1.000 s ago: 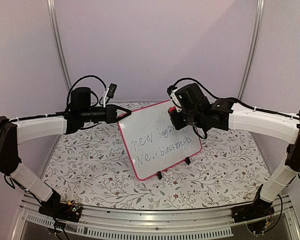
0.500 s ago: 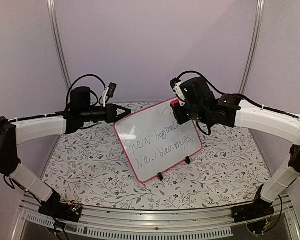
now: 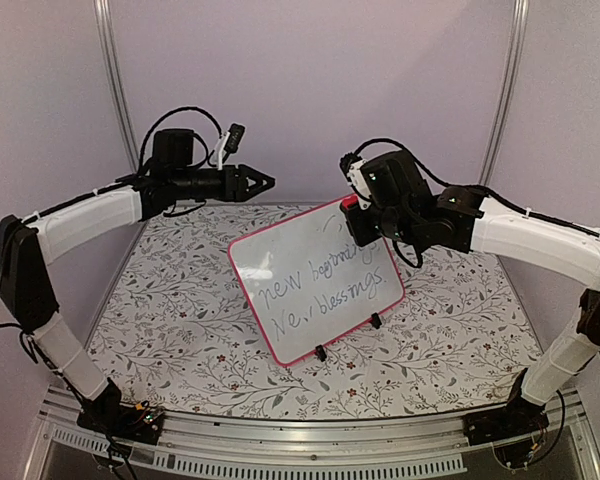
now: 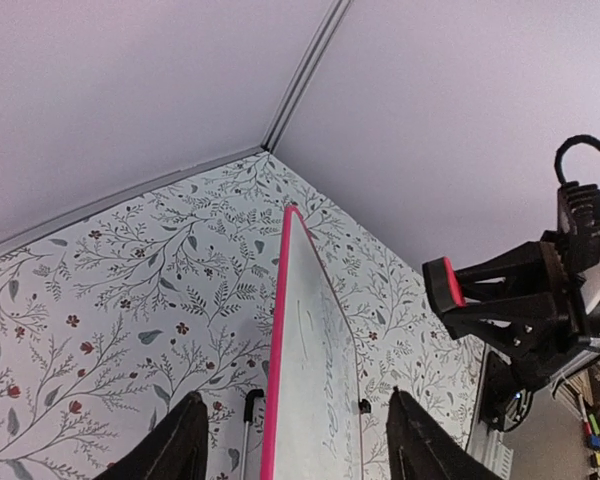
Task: Erase the whiteboard
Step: Erase the whiteboard at the center of the board.
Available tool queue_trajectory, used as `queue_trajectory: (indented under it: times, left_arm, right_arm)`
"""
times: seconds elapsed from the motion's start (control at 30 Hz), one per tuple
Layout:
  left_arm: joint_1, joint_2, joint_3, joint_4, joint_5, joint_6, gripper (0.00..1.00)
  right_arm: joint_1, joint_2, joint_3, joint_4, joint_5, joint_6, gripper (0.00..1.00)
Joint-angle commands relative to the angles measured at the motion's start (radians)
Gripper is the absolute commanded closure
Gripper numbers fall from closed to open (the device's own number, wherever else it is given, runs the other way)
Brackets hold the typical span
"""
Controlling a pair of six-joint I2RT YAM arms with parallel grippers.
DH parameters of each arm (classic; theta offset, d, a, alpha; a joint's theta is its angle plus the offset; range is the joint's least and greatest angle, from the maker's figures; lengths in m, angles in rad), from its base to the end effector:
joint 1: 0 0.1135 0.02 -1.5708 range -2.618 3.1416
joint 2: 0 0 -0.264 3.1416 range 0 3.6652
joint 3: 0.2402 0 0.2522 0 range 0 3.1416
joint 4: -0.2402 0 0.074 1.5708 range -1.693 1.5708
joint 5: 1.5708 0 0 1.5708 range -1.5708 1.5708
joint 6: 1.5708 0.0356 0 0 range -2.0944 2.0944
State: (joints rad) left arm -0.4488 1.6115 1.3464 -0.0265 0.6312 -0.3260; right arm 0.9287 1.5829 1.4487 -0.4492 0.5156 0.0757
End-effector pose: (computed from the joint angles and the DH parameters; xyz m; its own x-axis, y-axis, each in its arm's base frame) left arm 0.3344 -0.1844 0.3415 -0.5206 -0.0362 -0.8530 0.7313 0.4967 -0.4674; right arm 0.2306 0.2791 0.3463 -0.3630 -0.3756 -0.8527 -0.4240 0.8815 -0.2077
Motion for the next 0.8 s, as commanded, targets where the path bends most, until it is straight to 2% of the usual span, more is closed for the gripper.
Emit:
queue_trajectory:
  times: [0.0,0.23,0.47,0.77]
  left_arm:
    - [-0.003,0.107,0.083,-0.165,0.03,0.055,0.39]
    - [-0.025,0.202,0.132,-0.212,0.089,0.078,0.42]
    - [-0.031,0.219,0.108,-0.197,0.142,0.082,0.47]
    - [-0.037,0.207,0.072,-0.18,0.159,0.081,0.66]
  right_arm:
    - [-0.005,-0.039,0.001,-0.004,-0.013,0.02,1.0]
    - [-0.005,-0.054,-0.018,-0.016,-0.015,0.033,1.0]
    - [-0.005,-0.049,-0.028,-0.019,-0.009,0.033,1.0]
    - [-0.005,0.009,-0.007,-0.02,0.013,0.022,1.0]
